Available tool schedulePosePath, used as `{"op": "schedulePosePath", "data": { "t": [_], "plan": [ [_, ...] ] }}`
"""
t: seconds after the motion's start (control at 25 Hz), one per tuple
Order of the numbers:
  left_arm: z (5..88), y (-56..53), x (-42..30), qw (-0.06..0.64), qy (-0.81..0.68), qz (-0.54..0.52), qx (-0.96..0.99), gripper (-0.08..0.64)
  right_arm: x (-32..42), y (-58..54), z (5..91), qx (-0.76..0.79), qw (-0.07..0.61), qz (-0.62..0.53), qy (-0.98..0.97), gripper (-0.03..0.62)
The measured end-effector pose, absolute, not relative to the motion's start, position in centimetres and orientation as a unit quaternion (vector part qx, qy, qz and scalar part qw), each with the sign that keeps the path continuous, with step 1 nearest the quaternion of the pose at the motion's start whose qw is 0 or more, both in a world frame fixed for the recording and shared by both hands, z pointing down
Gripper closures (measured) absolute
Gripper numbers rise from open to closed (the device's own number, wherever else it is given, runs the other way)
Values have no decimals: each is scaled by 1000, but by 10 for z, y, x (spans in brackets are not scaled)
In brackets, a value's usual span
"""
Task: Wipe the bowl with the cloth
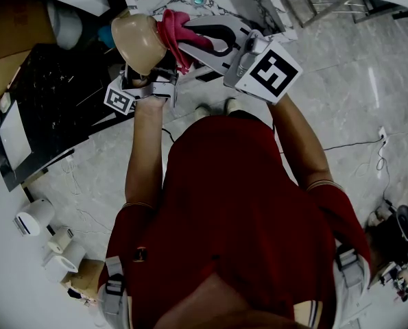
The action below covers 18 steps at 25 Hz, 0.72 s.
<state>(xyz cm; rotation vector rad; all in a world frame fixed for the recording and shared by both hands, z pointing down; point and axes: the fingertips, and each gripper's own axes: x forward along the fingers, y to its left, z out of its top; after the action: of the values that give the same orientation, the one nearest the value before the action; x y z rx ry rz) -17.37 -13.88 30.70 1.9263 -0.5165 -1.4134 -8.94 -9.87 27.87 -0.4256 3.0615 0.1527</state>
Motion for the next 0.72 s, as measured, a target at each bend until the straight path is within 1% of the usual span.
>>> {"op": "schedulePosePath", "data": {
  "t": [0.28,0.72],
  "plan": [
    [319,-145,-175,347,-240,-517,745,535,-86,-96,273,-131,38,48,990,525],
    [321,-143,-168,350,-245,-489,760,535,-80,-100,260,-143,65,43,987,525]
  ]
}}
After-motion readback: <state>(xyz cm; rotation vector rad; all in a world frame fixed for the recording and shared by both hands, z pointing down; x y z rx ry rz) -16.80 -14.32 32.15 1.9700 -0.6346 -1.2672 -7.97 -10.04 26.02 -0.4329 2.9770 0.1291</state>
